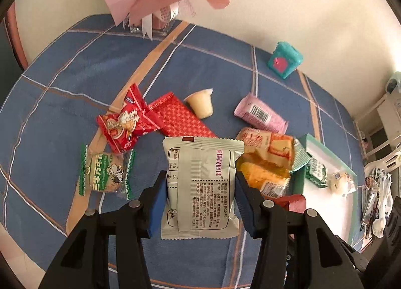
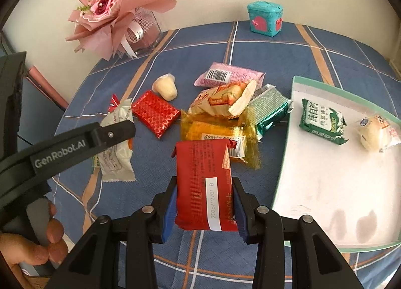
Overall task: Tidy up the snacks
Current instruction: 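Carry both packs into the white tray and open both tools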
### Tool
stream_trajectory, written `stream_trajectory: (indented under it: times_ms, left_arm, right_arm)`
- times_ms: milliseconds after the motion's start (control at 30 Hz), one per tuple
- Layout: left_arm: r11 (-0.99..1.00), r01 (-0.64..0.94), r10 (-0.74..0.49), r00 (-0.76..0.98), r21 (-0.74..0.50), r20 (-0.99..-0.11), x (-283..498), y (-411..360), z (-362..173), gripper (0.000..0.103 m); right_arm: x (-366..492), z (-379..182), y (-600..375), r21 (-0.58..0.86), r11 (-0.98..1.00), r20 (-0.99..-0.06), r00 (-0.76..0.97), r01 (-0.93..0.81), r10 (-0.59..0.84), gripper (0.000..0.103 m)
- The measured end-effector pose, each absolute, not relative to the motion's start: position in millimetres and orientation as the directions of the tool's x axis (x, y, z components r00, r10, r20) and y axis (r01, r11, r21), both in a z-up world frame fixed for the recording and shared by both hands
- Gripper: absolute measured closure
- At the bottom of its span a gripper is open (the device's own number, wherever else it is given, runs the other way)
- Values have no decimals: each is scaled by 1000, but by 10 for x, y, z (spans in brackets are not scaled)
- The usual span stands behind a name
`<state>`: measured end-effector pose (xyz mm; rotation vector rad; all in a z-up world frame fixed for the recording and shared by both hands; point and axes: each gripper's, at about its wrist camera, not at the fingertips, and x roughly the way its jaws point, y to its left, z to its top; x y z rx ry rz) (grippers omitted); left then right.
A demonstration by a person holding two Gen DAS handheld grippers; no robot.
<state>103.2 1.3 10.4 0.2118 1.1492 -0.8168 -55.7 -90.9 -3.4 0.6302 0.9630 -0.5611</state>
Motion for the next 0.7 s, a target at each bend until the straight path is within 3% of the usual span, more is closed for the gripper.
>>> stream_trajectory:
  times_ms: [700]
  left_arm:
    - [592,747,-542,93,-301,-835,246,-636,240,50]
  right_arm:
    - [-1197,119,-1409,234,589,-876,431,773,-217,61]
